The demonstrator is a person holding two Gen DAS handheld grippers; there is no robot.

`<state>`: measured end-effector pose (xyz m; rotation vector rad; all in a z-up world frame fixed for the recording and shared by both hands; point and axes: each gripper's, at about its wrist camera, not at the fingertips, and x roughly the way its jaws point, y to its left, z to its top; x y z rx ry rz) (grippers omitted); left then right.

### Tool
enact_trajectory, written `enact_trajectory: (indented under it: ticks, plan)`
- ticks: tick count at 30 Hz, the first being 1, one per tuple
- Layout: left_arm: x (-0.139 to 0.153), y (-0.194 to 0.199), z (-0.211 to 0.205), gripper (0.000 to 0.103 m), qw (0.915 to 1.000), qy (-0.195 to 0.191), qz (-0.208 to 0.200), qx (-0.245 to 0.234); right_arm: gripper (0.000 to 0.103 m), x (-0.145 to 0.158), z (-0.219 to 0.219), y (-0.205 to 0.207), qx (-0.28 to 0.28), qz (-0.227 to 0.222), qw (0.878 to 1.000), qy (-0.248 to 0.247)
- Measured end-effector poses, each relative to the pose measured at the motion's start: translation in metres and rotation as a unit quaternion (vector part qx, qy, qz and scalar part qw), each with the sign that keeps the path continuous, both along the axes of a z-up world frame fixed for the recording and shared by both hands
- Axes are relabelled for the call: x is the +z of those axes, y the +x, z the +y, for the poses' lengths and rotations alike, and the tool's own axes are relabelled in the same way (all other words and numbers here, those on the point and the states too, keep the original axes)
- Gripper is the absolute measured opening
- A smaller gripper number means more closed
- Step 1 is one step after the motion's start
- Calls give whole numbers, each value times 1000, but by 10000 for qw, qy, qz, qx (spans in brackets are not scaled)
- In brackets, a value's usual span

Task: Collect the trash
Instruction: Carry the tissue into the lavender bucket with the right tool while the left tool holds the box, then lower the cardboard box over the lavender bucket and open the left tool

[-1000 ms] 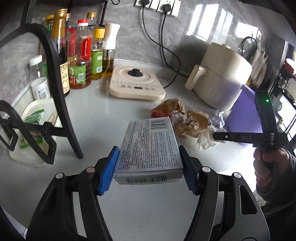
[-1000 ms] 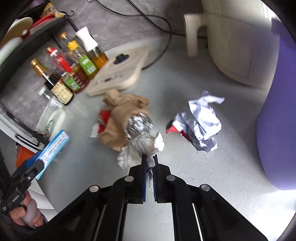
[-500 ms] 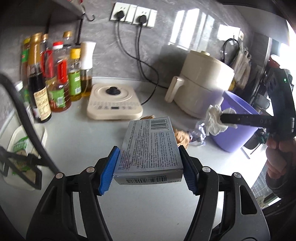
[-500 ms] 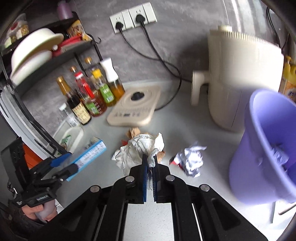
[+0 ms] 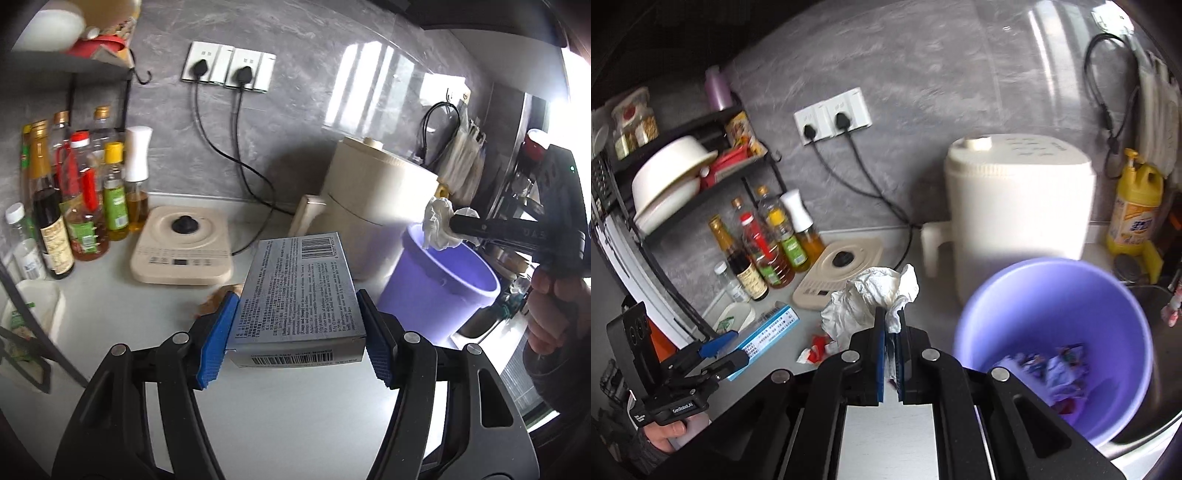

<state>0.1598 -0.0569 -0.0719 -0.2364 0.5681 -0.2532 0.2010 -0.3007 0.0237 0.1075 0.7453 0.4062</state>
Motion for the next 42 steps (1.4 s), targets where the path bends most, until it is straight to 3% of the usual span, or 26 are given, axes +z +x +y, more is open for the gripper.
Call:
enact_trajectory:
  ticks: [8,9,11,18,33,34,35,36,42]
  plan:
    - [23,13,-58,64,9997,175,-74,-177,10,13,-67,5,-331,-228,9992,-20]
    - [26,15,-65,64,9996,178,-85,-202,33,12,-73,7,-356,-221,9991,-113]
    - [31,17,-80,64,9993,215,-118,-273,68,8,-92,7,-566,-227,9976,-313]
    - [38,25,-134,64,9990,178,-178,-375,81,3,-153,-9,-709,-240,9966,-358]
    - [45,64,-220,65,9978,245,-305,-537,89,2,-246,-31,-953,-390,9945,-180]
    - [45,66,-224,69,9978,205,-321,-543,89,2,-248,-30,-955,-388,9945,-165]
    - [46,67,-229,83,9977,184,-328,-561,89,2,-253,-29,-956,-385,9946,-142]
    - [46,68,-234,88,9976,206,-368,-554,89,2,-255,-29,-959,-382,9946,-134]
    - [50,69,-242,94,9976,318,-402,-472,92,2,-262,-21,-926,-413,9948,-37]
